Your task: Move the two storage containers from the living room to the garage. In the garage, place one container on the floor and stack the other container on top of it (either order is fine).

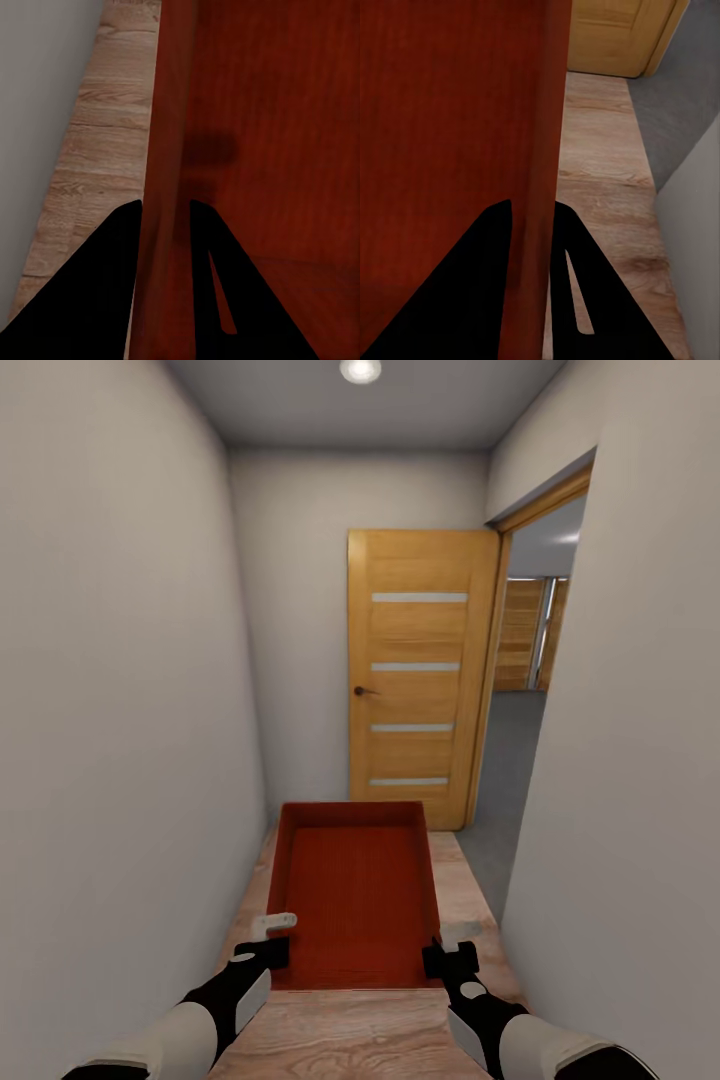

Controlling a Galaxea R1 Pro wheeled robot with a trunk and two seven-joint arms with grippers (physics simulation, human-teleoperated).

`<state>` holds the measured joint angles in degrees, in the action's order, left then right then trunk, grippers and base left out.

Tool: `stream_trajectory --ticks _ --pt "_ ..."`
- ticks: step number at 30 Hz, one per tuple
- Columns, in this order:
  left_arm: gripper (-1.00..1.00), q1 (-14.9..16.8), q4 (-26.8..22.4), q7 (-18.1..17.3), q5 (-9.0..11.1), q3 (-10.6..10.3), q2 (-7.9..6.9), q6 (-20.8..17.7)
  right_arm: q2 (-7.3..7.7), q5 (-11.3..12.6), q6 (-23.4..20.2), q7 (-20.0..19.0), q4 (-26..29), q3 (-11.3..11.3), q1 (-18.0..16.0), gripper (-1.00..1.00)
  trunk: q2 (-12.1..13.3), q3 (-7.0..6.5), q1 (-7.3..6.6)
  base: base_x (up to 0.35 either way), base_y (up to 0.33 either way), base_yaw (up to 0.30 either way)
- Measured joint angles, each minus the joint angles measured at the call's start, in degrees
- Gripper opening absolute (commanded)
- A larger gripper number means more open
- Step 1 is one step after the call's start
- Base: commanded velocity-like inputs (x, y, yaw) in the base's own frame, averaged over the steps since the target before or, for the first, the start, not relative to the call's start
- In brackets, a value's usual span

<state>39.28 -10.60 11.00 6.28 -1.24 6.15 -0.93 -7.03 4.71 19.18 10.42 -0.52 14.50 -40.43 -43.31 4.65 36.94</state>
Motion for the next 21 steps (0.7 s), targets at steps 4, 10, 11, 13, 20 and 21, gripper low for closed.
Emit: stream_trajectory --ticks 4,10,11,13,20,21 --pt "-1.0 0.0 0.0 0.0 0.0 0.0 0.01 0.0 0.01 0.0 0.0 0.0 0.0 0.0 0.0 -1.0 0.0 0.0 0.0 0.322 0.0 0.0" --pt "-1.0 0.0 0.0 0.0 0.0 0.0 -0.02 0.0 -0.02 0.1 0.0 0.0 0.0 0.1 0.0 -1.0 0.0 0.0 0.0 0.322 0.0 0.0" --pt "-1.0 0.0 0.0 0.0 0.0 0.0 -0.01 0.0 -0.01 0.0 0.0 0.0 0.0 0.0 0.0 -1.0 0.0 0.0 0.0 0.322 0.0 0.0" --pt "-1.0 0.0 0.0 0.0 0.0 0.0 0.0 0.0 0.0 0.0 0.0 0.0 0.0 0.0 0.0 -1.0 0.0 0.0 0.0 0.322 0.0 0.0" --pt "-1.0 0.0 0.0 0.0 0.0 0.0 0.0 0.0 0.0 0.0 0.0 0.0 0.0 0.0 0.0 -1.0 0.0 0.0 0.0 0.322 0.0 0.0" --pt "-1.0 0.0 -0.1 0.0 0.0 0.0 -0.03 0.0 -0.03 0.1 0.1 0.0 0.0 0.1 0.0 -1.0 0.0 0.0 0.0 0.322 0.0 0.0"
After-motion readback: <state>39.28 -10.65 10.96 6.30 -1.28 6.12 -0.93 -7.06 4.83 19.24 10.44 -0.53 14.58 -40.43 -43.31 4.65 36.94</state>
